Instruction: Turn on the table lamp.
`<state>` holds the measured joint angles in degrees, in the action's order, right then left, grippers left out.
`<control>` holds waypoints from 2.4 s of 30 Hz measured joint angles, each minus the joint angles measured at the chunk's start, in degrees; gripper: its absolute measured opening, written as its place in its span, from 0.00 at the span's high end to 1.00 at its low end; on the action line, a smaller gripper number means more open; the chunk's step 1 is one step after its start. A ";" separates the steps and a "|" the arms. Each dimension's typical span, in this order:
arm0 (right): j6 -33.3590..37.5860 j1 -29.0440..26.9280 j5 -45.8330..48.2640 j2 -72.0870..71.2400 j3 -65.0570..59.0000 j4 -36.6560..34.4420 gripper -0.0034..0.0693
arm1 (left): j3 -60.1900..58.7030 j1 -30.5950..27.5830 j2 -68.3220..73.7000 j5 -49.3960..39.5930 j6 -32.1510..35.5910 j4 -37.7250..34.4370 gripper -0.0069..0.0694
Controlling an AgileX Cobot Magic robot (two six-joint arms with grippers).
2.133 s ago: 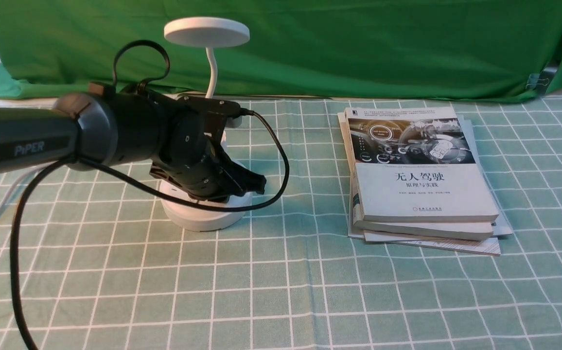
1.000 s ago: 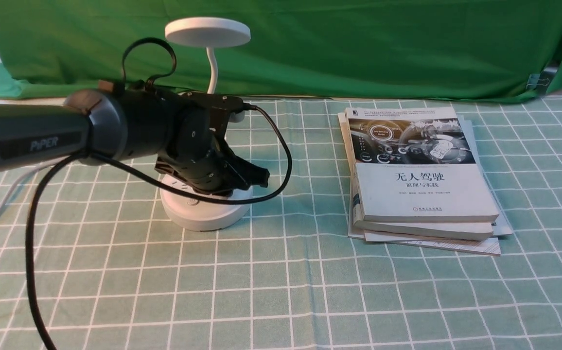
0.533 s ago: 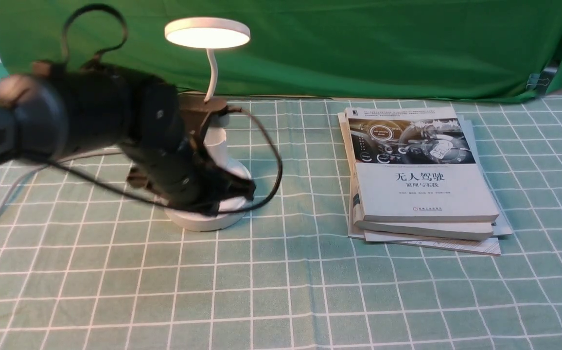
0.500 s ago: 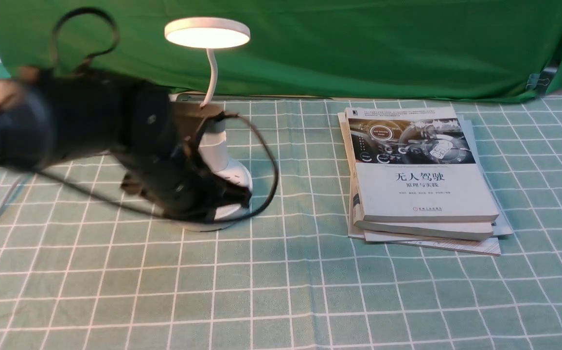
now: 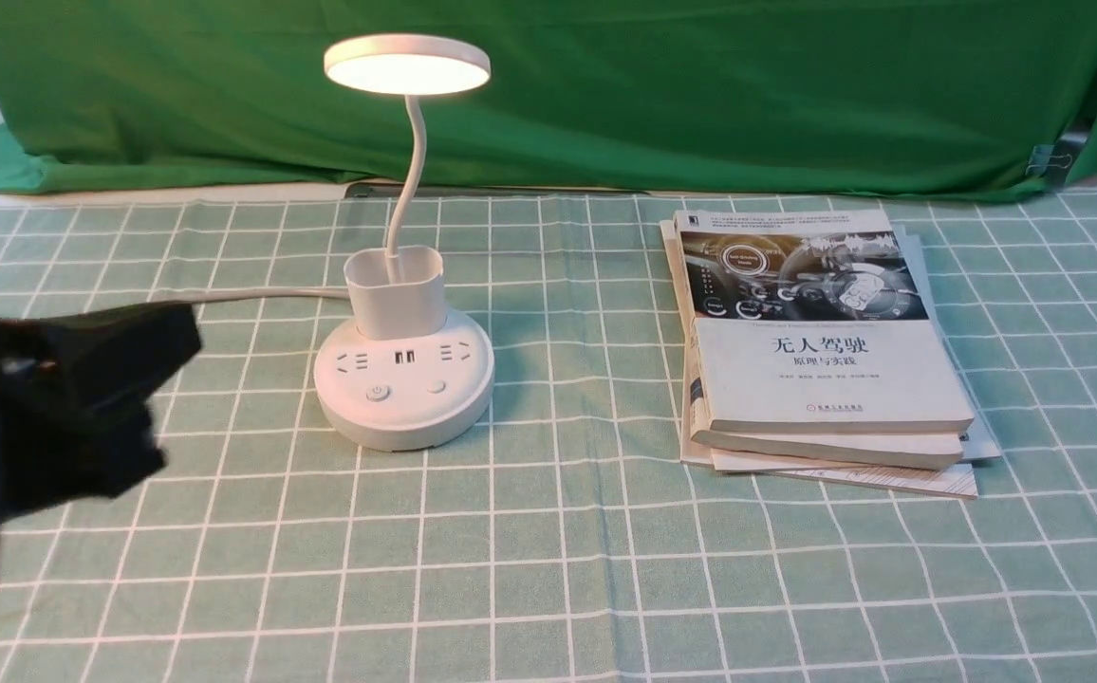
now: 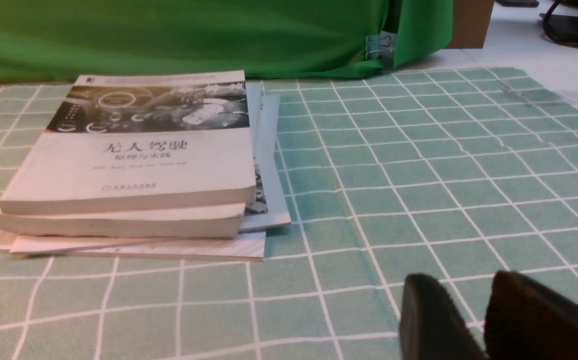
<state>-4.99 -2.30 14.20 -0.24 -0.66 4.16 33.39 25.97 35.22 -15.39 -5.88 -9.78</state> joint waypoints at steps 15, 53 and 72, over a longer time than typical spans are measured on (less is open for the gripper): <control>0.00 0.00 -0.05 0.00 0.00 0.00 0.62 | -10.41 0.00 -14.91 -1.58 0.25 0.94 0.91; 0.00 0.00 -0.04 0.00 0.00 0.00 0.62 | -33.70 -22.29 -35.37 2.12 9.82 6.47 0.91; 0.00 0.00 -0.03 0.00 0.00 0.00 0.62 | -33.70 -22.29 -35.37 1.98 9.87 6.47 0.91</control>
<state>-4.99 -2.30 14.16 -0.24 -0.66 4.16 -0.30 3.68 -0.14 -13.41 3.99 -3.30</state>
